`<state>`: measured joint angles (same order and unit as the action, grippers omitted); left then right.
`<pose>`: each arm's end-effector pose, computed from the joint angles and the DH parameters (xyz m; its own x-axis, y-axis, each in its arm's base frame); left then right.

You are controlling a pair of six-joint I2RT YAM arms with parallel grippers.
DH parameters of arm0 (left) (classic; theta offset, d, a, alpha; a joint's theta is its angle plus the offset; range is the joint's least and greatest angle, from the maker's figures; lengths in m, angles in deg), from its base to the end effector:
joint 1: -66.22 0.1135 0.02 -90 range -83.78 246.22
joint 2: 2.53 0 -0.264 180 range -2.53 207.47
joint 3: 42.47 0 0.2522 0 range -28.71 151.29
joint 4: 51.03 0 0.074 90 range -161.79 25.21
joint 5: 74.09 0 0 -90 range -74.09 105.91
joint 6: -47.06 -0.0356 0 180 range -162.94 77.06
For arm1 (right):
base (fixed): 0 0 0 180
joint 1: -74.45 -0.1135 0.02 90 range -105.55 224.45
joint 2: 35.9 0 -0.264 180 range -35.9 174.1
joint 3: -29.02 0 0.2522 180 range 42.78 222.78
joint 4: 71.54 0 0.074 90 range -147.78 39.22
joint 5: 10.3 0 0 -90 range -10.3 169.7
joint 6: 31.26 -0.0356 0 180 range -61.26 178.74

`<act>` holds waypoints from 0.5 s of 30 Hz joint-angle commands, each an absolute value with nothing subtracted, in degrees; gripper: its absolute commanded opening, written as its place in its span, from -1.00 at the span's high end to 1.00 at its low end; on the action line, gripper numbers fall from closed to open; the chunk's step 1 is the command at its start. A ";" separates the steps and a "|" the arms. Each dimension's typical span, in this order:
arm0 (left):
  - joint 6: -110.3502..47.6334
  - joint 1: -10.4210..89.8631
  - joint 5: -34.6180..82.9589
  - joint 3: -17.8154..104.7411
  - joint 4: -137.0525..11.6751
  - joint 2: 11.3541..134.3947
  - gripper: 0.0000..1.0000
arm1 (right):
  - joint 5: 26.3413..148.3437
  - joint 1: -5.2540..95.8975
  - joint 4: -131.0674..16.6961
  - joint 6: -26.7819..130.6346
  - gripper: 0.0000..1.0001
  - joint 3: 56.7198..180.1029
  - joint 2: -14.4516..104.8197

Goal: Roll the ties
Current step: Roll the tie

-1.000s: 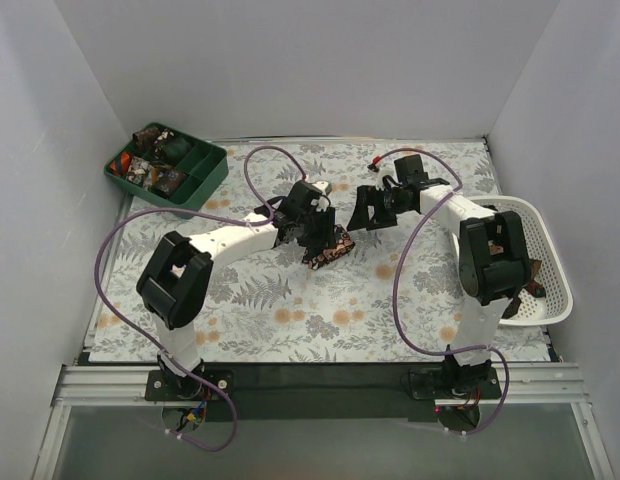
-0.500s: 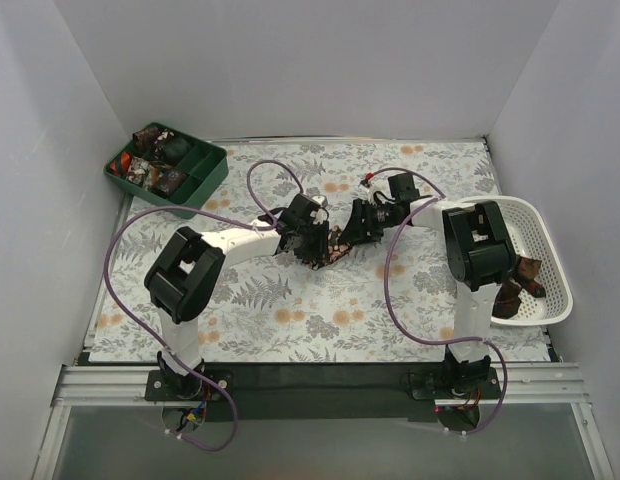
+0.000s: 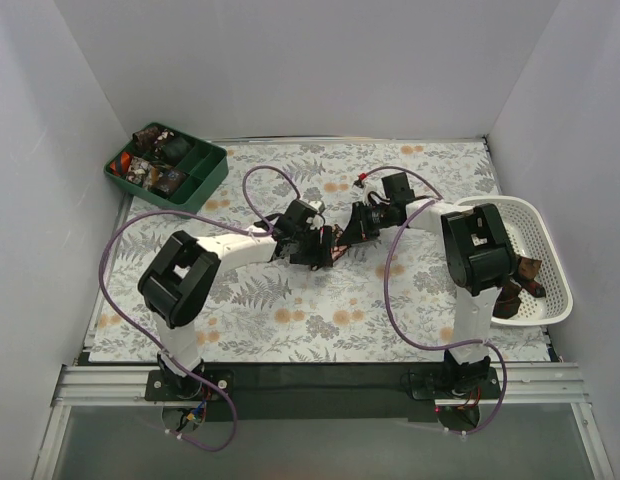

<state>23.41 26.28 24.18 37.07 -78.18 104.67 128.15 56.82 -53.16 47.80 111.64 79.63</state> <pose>0.2914 -0.2507 0.1593 -0.8915 -0.4358 -0.1235 -0.2936 0.7636 -0.5750 0.3794 0.1485 0.1385 -0.8529 -0.1390 -0.5032 -0.4940 0.5263 0.6920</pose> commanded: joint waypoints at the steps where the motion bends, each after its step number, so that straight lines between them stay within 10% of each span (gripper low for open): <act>1: 22.19 26.32 21.36 33.97 -79.99 97.85 -0.12 | 118.75 55.91 -45.51 54.07 0.96 116.15 73.89; 15: 20.25 29.92 10.90 14.81 -90.54 73.24 -0.30 | 67.16 41.25 -26.33 64.81 0.97 128.46 74.39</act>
